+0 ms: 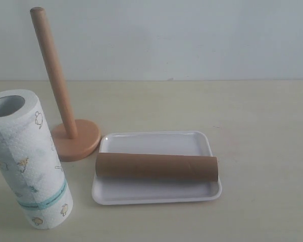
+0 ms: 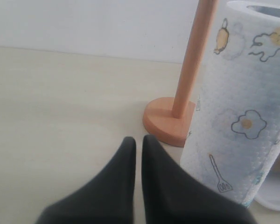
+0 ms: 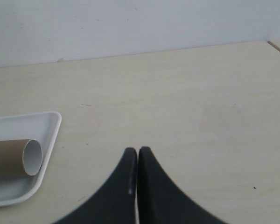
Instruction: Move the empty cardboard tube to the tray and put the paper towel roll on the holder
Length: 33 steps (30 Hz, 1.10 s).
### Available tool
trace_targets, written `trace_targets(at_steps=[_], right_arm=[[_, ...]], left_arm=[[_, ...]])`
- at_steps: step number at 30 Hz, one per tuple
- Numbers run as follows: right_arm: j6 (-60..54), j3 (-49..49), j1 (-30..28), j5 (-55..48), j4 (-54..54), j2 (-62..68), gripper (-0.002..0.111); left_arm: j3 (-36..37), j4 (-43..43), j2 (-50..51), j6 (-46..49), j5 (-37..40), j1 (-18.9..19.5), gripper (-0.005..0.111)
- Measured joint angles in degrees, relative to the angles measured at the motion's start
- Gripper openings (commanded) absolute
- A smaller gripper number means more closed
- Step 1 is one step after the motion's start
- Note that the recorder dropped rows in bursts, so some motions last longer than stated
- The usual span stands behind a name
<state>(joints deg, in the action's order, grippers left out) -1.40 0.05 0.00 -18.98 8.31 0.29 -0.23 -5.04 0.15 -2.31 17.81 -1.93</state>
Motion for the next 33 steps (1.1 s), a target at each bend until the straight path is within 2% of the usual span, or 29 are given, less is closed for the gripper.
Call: trace_targets(at_steps=[12,16,22,28,33], right_arm=[[0.0,0.0,0.0,0.0,0.1,0.0,0.000],[0.0,0.0,0.0,0.0,0.1,0.0,0.000],[0.0,0.0,0.0,0.0,0.1,0.0,0.000],[0.0,0.0,0.0,0.0,0.1,0.0,0.000],[0.0,0.0,0.0,0.0,0.1,0.0,0.000]], left_arm=[[0.0,0.0,0.0,0.0,-0.1,0.0,0.004],[-0.8,0.1,0.0,0.0,-4.3,0.0,0.004],[-12.6,0.1,-0.2,-0.2,-8.1,0.0,0.004],[-24.9,0.0,-0.2,-1.0,2.6,0.0,0.004],[-26.8,0.0,-0.2,-1.3,4.3,0.0,0.004]])
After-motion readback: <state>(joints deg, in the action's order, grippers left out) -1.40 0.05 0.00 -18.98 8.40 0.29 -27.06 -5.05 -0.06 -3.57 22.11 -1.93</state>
